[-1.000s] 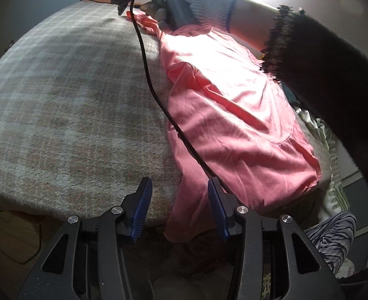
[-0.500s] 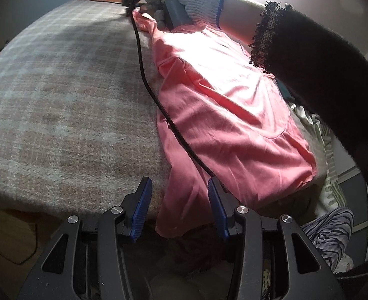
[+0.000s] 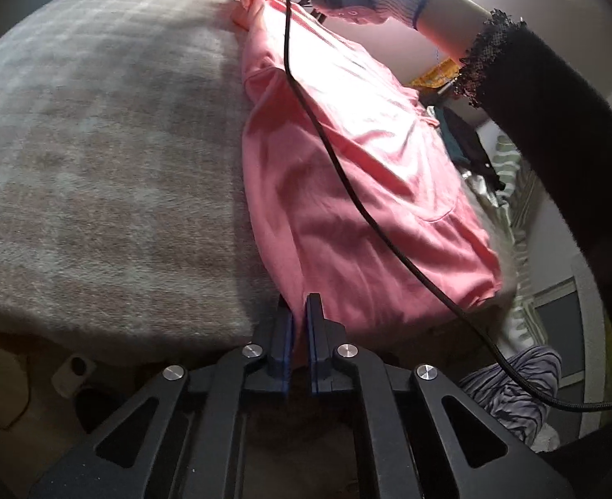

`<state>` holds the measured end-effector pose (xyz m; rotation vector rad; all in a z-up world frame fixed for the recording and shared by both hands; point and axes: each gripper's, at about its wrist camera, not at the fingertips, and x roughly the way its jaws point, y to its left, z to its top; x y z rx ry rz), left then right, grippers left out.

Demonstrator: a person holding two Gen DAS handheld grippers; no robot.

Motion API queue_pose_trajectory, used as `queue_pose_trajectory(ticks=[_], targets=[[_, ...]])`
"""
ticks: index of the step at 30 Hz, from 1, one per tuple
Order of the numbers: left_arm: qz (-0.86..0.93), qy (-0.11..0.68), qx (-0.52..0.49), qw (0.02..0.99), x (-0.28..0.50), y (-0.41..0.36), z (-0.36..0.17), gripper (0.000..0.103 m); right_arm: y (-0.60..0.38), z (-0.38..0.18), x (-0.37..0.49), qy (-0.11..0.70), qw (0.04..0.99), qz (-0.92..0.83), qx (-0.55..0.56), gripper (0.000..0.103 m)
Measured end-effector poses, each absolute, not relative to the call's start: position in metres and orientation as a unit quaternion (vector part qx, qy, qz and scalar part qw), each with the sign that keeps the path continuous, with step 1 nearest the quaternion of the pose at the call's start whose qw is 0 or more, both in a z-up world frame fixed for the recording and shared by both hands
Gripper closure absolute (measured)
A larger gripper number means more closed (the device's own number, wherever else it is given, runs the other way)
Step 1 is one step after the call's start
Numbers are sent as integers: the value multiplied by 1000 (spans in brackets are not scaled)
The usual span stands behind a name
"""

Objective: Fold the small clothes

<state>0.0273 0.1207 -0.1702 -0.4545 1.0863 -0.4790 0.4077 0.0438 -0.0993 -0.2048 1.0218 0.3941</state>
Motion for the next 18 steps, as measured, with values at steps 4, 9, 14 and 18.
queue_pose_trajectory(ticks=[4, 9, 14, 18], targets=[[-243, 492, -208, 810, 25, 112, -158, 100, 24, -88, 408, 480, 854, 184, -86, 102], [-270, 482, -191, 812, 24, 88, -144, 100, -3, -82, 410, 477, 859, 173, -73, 102], [-296, 473, -176, 811, 27, 65, -133, 101, -37, -73, 414, 472, 865, 159, -61, 102], [-313, 467, -157, 812, 30, 46, -127, 101, -69, -65, 416, 469, 870, 147, -51, 102]])
